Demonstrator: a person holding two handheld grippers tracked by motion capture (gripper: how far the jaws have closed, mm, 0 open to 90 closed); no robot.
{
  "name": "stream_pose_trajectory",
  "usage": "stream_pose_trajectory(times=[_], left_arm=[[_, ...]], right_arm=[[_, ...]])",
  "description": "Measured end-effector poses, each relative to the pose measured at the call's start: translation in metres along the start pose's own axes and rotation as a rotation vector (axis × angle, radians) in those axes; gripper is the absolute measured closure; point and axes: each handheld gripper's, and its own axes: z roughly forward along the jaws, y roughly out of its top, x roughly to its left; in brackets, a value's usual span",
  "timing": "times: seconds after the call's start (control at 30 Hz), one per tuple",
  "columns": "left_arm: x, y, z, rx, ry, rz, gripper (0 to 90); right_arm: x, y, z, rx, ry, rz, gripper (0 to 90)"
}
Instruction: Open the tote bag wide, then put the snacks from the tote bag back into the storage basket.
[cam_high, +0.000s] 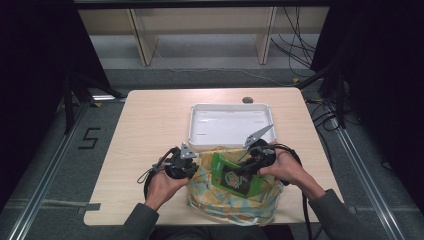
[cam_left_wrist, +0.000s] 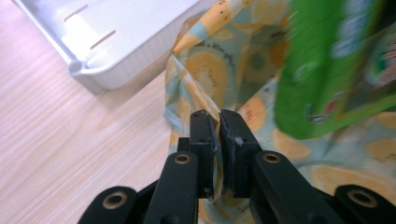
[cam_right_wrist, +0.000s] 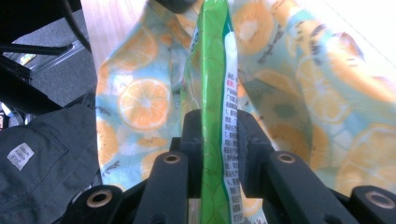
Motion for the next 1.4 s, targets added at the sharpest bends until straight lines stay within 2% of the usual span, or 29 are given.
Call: stream_pose_trajectory(times=[0.03,0.1,0.17,0.2,0.23,0.27,0.3,0.33,0.37,0.4,0.43,0.53,0.6,0.63,0.73,0.77,0.83,0.9,1.0,1.07,1.1,1.13,1.17,1.27,1.3,1.33,1.37,1.4], left_arm=[[0.000,-0.001,0.003,0.001,-0.005,-0.006,82.9],[-0.002,-0.001,0.006,0.026,-0.034,-0.006,78.7],[-0.003,-0.001,0.005,0.020,-0.028,-0.001,69.8],[-0.003,0.000,0.003,0.014,-0.032,-0.007,69.8],[-0.004,0.000,-0.003,0.012,-0.048,-0.029,59.7],[-0.004,0.000,-0.003,0.012,-0.048,-0.029,54.1],[-0.004,0.000,-0.006,-0.011,-0.040,-0.032,54.1],[-0.004,0.000,-0.009,-0.020,-0.041,-0.036,48.6],[-0.003,-0.001,-0.017,-0.052,-0.038,-0.038,41.9],[-0.003,-0.001,-0.017,-0.052,-0.038,-0.038,40.1],[-0.002,-0.003,-0.025,-0.070,-0.047,-0.064,39.3],[-0.001,-0.005,-0.037,-0.089,-0.045,-0.077,33.0],[-0.001,-0.007,-0.041,-0.100,-0.043,-0.083,31.8],[-0.001,-0.010,-0.048,-0.116,-0.039,-0.094,30.4],[-0.002,-0.014,-0.054,-0.124,-0.035,-0.100,26.4],[-0.002,-0.018,-0.059,-0.125,-0.016,-0.067,25.4],[-0.004,-0.020,-0.061,-0.127,-0.011,-0.072,25.5],[-0.005,-0.026,-0.065,-0.149,-0.005,-0.072,25.4],[-0.006,-0.030,-0.068,-0.157,0.003,-0.076,25.3],[-0.006,-0.034,-0.070,-0.155,0.011,-0.064,24.7],[-0.006,-0.036,-0.072,-0.141,0.027,-0.062,24.7],[-0.006,-0.039,-0.071,-0.155,0.026,-0.072,24.1],[-0.006,-0.044,-0.072,-0.149,0.012,-0.077,23.2],[-0.005,-0.049,-0.074,-0.151,0.013,-0.078,22.5],[-0.005,-0.052,-0.075,-0.162,0.019,-0.084,22.0],[-0.005,-0.052,-0.075,-0.162,0.019,-0.084,21.8],[-0.004,-0.056,-0.076,-0.166,0.025,-0.091,21.8],[-0.004,-0.056,-0.076,-0.166,0.025,-0.091,21.7]], right_arm=[[0.001,0.001,-0.004,-0.007,-0.010,0.018,76.4],[0.001,0.002,-0.006,-0.020,-0.009,0.015,76.4],[0.000,0.003,-0.009,-0.031,-0.009,0.012,76.4],[0.000,0.003,-0.009,-0.031,-0.009,0.012,76.4],[-0.001,0.004,-0.012,-0.053,-0.013,0.013,76.4],[-0.001,0.004,-0.012,-0.053,-0.013,0.013,76.4],[-0.002,0.005,-0.014,-0.053,-0.010,0.002,76.5],[-0.002,0.006,-0.015,-0.057,-0.007,0.007,76.5],[-0.002,0.007,-0.017,-0.063,-0.001,0.018,76.4],[-0.002,0.007,-0.017,-0.063,-0.001,0.018,76.4],[-0.001,0.007,-0.019,-0.067,-0.001,0.031,76.5],[-0.002,0.009,-0.022,-0.077,0.005,0.025,76.5],[-0.003,0.009,-0.021,-0.093,0.000,0.008,76.5],[-0.002,0.009,-0.023,-0.093,0.003,0.010,76.5],[-0.002,0.010,-0.026,-0.098,0.000,0.014,76.5],[-0.003,0.010,-0.029,-0.107,-0.007,0.012,76.5],[-0.003,0.011,-0.031,-0.110,-0.004,0.014,76.4],[-0.003,0.011,-0.035,-0.126,0.001,0.005,76.4],[-0.002,0.012,-0.039,-0.132,-0.004,0.011,76.5],[-0.001,0.013,-0.042,-0.148,-0.007,0.016,76.5],[0.000,0.014,-0.044,-0.156,-0.009,0.011,76.4],[-0.001,0.015,-0.046,-0.163,-0.012,0.011,76.5],[-0.001,0.016,-0.051,-0.171,-0.010,0.009,76.5],[-0.001,0.017,-0.055,-0.183,-0.017,0.008,76.5],[0.000,0.017,-0.058,-0.197,-0.011,0.032,76.5],[0.000,0.017,-0.058,-0.197,-0.011,0.032,76.5],[-0.003,0.017,-0.061,-0.213,-0.023,0.002,76.5],[-0.003,0.017,-0.061,-0.213,-0.023,0.002,76.5]])
